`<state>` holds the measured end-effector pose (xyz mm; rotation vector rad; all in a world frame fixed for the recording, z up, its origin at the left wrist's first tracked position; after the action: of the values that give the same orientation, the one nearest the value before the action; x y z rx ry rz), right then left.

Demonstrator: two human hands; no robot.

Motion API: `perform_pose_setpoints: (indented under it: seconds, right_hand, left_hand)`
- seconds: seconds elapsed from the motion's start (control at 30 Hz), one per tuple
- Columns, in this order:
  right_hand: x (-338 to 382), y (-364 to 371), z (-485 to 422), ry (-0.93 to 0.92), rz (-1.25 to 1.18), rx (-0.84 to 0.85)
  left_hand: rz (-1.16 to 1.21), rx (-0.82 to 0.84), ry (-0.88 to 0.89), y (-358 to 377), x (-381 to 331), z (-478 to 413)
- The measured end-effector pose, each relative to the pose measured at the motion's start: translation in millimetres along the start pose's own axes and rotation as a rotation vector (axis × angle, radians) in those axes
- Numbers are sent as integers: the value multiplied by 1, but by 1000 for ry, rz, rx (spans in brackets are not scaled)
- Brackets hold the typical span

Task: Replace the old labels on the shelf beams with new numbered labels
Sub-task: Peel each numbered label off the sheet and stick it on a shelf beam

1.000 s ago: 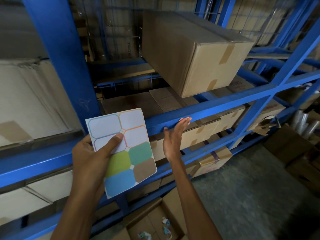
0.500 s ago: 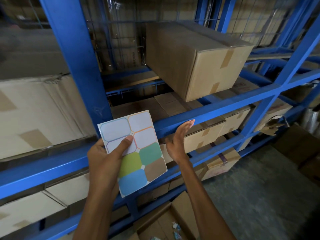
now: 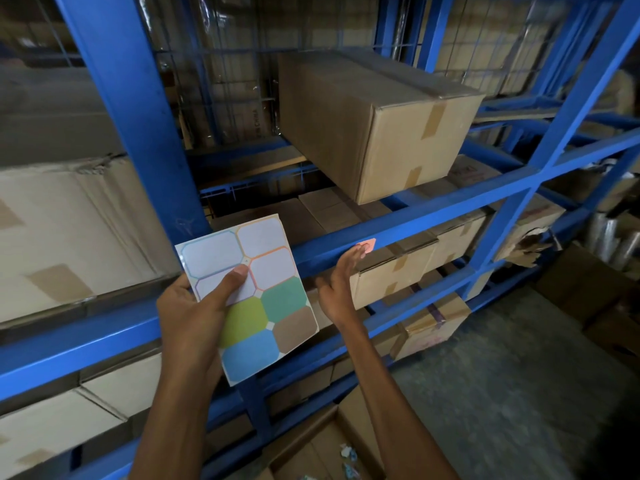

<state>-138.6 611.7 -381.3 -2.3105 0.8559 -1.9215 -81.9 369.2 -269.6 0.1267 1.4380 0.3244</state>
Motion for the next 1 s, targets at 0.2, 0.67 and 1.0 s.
perform_pose_setpoints:
  seconds: [0.2,0.67,1.0]
  right_hand:
    - [-3,19,15,-53,33,45]
    - [-5,-8,-14,-15,-4,-163]
    - [39,-2,57,98,-376,18]
  left_hand:
    - [2,-7,11,-5,-5,1]
    - [-61,-13,-43,-26,-2,6]
    - [-97,112,-116,-23,-1,5]
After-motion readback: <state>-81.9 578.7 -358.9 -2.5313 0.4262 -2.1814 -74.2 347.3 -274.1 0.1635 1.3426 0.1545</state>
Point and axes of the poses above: each hand's wrist, its own z-axis away from the middle knuckle, its own y-axis out of the palm, x = y × z, the point moved 6 cm from there along -z, towards the middle knuckle, and after that the axes turned 7 degrees about -y, right-handed, at the moved point
